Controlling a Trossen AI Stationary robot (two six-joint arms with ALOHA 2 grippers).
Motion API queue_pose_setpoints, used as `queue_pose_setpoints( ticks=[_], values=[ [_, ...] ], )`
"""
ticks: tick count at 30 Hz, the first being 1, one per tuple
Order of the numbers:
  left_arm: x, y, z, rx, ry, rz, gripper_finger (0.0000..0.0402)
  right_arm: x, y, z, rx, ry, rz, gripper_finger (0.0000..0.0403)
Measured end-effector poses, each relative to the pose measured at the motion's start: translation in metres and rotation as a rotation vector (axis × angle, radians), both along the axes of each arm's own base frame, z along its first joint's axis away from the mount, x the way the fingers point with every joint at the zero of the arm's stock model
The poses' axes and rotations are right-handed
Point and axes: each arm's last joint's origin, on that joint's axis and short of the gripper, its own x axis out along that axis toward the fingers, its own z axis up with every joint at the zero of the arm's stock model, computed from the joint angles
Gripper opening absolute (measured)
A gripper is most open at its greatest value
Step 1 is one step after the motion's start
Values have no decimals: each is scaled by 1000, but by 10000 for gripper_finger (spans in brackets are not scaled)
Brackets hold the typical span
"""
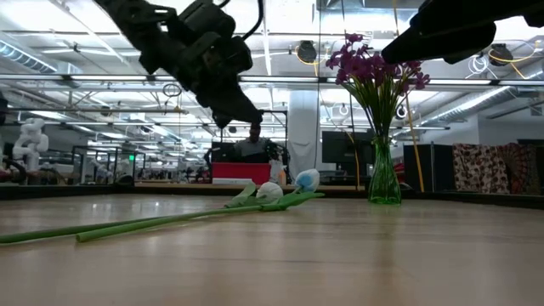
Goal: Sort flowers into vase by color
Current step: Put the left white flower into the transparent vase
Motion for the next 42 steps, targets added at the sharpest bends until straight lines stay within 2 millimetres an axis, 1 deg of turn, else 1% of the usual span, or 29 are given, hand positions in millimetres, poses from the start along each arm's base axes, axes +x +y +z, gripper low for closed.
queue_pose_setpoints(
  ticks=[2,6,12,20,23,27,31,36,39,42],
  values=[
    [-1,-8,-7,-10,-18,-14,27,0,0,0,1,0,0,233],
    [-5,-19,-18,-3,-50,-26,27,0,0,0,1,0,-1,233],
    [-11,-34,-31,-2,-18,-43,28,0,0,0,1,0,0,233],
    [-6,-62,-47,-1,59,31,28,0,0,0,2,0,-1,233],
    [-6,-73,-57,19,106,65,28,0,0,0,5,-1,-3,233],
    [-5,-83,-67,19,151,125,28,0,0,0,6,-1,-3,233],
    [-6,-93,-69,-5,163,137,28,0,0,0,7,-1,-3,233],
    [-7,-103,-69,23,156,152,29,0,0,0,7,-1,-3,233],
    [-8,-108,-69,30,153,181,48,0,0,0,7,-1,-3,233],
    [-9,-113,-69,9,155,207,90,0,0,0,7,0,-3,233]
  ],
)
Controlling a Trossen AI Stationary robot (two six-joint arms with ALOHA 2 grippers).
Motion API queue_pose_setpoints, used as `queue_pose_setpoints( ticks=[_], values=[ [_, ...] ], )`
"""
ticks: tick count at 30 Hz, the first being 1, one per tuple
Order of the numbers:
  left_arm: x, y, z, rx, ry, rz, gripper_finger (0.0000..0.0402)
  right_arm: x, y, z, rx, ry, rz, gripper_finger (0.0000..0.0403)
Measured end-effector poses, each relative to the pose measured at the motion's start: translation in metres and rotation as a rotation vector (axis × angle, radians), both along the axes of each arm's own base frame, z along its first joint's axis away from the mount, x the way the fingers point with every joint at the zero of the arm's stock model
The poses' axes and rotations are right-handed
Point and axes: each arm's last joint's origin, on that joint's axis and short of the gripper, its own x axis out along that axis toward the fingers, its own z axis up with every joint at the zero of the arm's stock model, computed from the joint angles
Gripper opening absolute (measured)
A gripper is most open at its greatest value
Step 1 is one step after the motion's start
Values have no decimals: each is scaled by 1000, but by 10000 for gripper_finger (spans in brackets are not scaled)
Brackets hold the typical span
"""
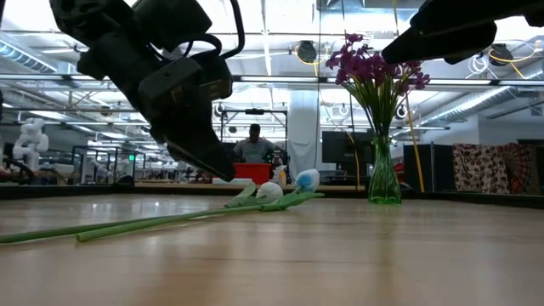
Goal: Sort flowers into vase by color
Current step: Put the left white flower into the transparent vase
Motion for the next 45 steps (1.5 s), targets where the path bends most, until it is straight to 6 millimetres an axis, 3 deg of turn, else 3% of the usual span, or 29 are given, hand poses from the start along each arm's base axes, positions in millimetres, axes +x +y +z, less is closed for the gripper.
queue_pose_setpoints(
  ticks=[7,12,22,30,45],
  values=[
    [-3,-14,0,34,-15,59,203,0,0,0,0,0,0,233],
    [-3,-18,-9,75,0,112,240,0,0,0,-1,0,1,233],
    [0,-24,-19,43,1,133,244,0,0,0,-3,0,2,233],
    [0,-29,-38,79,38,154,244,0,0,0,-2,0,2,233],
    [0,-30,-38,51,35,167,244,0,0,0,-3,1,2,233]
  ],
)
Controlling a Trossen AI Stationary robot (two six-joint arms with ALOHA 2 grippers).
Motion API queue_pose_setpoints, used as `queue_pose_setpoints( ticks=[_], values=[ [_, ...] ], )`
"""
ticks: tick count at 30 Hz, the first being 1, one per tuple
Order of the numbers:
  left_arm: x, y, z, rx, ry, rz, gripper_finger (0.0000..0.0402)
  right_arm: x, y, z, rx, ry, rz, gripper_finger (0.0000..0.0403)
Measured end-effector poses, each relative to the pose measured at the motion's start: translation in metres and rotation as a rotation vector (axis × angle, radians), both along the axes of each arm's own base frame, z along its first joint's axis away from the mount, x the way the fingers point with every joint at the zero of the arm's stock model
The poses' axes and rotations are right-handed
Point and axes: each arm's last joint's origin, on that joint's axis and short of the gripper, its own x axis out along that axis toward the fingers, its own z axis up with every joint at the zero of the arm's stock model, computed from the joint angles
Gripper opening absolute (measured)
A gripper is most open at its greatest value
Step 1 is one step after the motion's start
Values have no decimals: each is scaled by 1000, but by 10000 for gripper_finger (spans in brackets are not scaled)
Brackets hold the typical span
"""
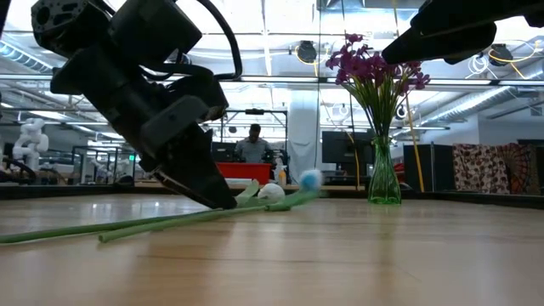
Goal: Sort flowers into vase by color
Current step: Put the left white flower into the transparent vase
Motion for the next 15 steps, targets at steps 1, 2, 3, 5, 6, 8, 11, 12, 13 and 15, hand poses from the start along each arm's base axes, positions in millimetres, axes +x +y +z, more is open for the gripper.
queue_pose_setpoints(
  ticks=[1,2,3,5,6,8,11,12,13,15],
  values=[
    [0,0,0,-4,-1,4,244,0,0,0,0,0,0,233],
    [0,0,0,-8,-1,7,244,0,0,0,0,0,0,233],
    [0,0,0,-14,-2,11,244,0,0,0,0,0,0,233],
    [0,0,0,-23,1,21,244,0,0,0,0,0,0,233],
    [0,0,0,-23,1,22,244,0,0,0,0,0,0,233],
    [0,0,0,-21,2,24,244,0,0,0,0,0,0,233],
    [-1,0,0,-19,2,25,236,0,0,0,0,0,0,233],
    [-1,1,-1,-18,3,26,228,0,0,0,0,0,0,233],
    [-1,0,-1,-17,3,27,219,0,0,0,0,0,0,233],
    [-1,1,-1,-12,4,31,191,0,0,0,0,0,0,233]
  ],
)
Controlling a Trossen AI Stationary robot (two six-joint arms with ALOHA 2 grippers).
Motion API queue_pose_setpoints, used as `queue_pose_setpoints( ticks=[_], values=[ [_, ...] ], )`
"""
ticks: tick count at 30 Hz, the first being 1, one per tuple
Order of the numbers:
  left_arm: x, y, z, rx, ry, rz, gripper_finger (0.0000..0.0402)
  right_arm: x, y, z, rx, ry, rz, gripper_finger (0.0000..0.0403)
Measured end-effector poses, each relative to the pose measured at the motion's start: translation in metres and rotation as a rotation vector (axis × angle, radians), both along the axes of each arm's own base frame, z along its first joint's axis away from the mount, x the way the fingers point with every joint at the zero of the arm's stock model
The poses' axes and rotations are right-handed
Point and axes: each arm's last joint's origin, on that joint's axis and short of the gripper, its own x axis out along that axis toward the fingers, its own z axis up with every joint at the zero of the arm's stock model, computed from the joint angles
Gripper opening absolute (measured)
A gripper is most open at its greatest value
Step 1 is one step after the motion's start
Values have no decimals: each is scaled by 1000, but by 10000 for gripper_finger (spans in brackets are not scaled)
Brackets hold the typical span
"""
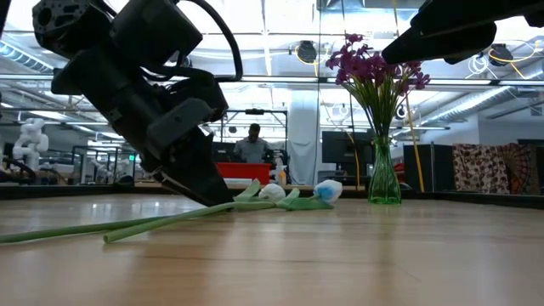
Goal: Sort flowers into vase by color
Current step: Put the left white flower into the transparent vase
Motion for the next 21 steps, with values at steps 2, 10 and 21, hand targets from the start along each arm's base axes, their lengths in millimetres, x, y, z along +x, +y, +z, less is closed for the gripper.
queue_pose_setpoints(
  ticks=[2,10,21],
  values=[
    [0,0,0,6,-1,5,156,0,0,0,0,0,0,233],
    [2,3,0,-9,-16,9,27,0,0,0,0,0,0,233],
    [12,12,7,-29,-122,52,3,0,0,0,0,0,0,233]
  ],
)
